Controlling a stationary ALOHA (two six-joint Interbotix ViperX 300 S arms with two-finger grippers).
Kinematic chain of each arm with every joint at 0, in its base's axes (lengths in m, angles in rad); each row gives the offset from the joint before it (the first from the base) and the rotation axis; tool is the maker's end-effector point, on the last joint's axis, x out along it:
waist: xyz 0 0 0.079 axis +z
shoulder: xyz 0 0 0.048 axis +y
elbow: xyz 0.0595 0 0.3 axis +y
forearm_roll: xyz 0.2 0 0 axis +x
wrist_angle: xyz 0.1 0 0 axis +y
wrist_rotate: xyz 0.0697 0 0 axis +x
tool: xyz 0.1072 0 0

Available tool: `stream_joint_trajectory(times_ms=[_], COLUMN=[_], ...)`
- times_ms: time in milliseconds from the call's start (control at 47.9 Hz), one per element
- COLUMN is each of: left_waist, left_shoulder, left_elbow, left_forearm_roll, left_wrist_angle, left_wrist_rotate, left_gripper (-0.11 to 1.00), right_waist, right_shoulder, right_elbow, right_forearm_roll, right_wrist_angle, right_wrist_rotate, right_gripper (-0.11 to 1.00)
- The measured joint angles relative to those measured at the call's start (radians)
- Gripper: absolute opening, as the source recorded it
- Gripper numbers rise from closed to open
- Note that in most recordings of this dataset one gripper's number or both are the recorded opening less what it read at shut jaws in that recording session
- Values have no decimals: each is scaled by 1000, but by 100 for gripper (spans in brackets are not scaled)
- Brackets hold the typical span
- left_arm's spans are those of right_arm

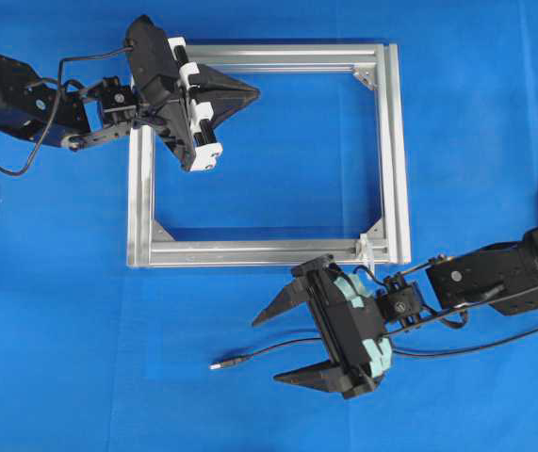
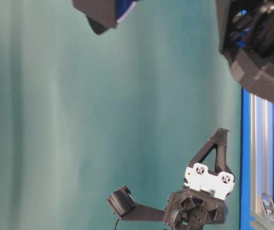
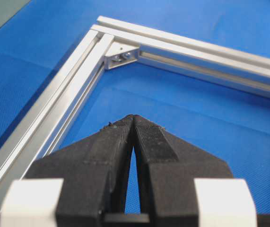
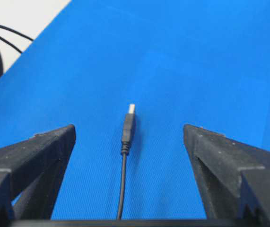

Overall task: Insert the wire through the string loop located on the right side.
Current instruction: 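Move the right gripper down over the black USB cable near its plug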

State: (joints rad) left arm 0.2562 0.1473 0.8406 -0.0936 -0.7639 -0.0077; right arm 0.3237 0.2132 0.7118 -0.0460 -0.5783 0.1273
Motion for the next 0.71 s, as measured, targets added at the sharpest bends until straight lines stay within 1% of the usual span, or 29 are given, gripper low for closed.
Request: stream_joint_trajectory(times_ms=[230, 355, 606, 669, 710], left_waist=[-2, 0, -2, -2, -2], left_shoulder=[2, 0, 0, 2, 0], left_elbow=[3, 5, 5, 5, 5], left_forearm_roll=[0, 0, 0, 2, 0], left_wrist_angle=[0, 0, 2, 5, 6], left_wrist_rotate=[-2, -2, -2, -2, -2], left_gripper=[0, 0, 0, 0, 0], right_waist=[3, 8, 11, 12, 12], right_shoulder=[138, 204, 216, 216, 216], right_elbow=[-41, -75, -87, -87, -87], right_forearm_roll=[77, 107, 115, 117, 117], right_wrist_angle=[-23, -28, -40, -40, -40], right_wrist_rotate=[2, 2, 2, 0, 0], right_gripper=[87, 86, 85, 80, 72])
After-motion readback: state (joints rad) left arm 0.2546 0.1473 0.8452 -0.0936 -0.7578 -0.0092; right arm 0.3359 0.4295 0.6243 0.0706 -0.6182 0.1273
